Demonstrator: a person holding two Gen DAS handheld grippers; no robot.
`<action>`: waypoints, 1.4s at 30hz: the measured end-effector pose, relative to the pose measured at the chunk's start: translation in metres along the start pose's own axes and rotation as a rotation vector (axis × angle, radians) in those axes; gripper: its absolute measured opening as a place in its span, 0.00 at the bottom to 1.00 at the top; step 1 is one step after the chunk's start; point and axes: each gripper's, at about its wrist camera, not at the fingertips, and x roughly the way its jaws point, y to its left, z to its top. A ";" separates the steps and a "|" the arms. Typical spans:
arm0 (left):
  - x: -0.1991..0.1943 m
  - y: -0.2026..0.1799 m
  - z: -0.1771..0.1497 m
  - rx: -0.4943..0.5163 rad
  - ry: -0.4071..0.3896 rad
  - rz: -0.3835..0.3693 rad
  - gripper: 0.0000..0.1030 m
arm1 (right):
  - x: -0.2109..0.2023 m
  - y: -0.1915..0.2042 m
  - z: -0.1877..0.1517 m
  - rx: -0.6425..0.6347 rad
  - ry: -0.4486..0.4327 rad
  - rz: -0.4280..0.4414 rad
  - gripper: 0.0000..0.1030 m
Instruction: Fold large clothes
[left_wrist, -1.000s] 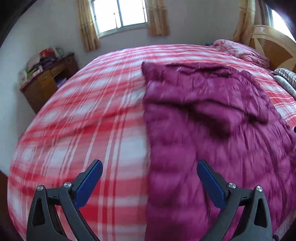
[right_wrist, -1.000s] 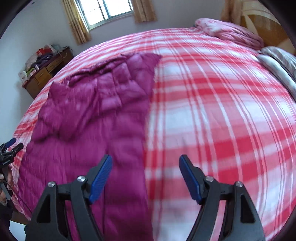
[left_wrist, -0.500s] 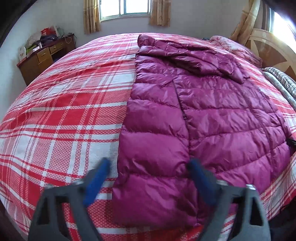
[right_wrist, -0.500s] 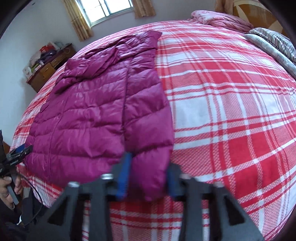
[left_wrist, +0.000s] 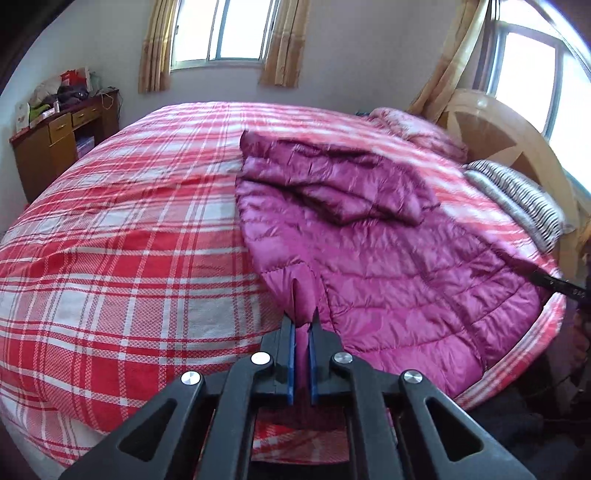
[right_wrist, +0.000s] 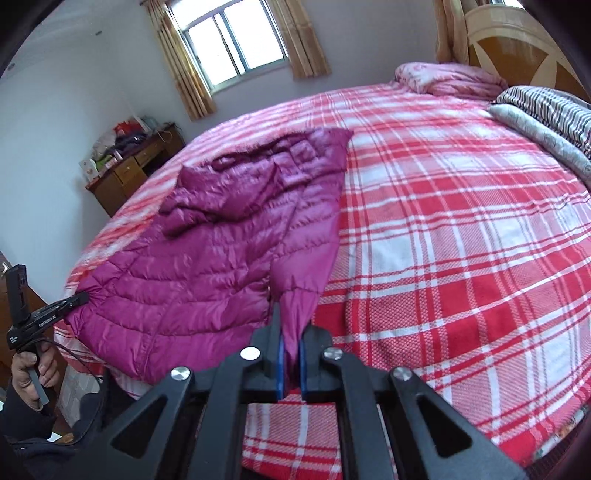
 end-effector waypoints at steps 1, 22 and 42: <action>-0.011 0.000 0.005 -0.010 -0.018 -0.026 0.04 | -0.009 0.001 0.002 0.002 -0.018 0.011 0.06; -0.065 -0.002 0.071 -0.041 -0.158 -0.228 0.04 | -0.080 -0.008 0.062 0.045 -0.281 0.073 0.06; 0.132 0.047 0.181 -0.123 -0.024 -0.102 0.09 | 0.090 -0.044 0.176 0.054 -0.137 -0.094 0.06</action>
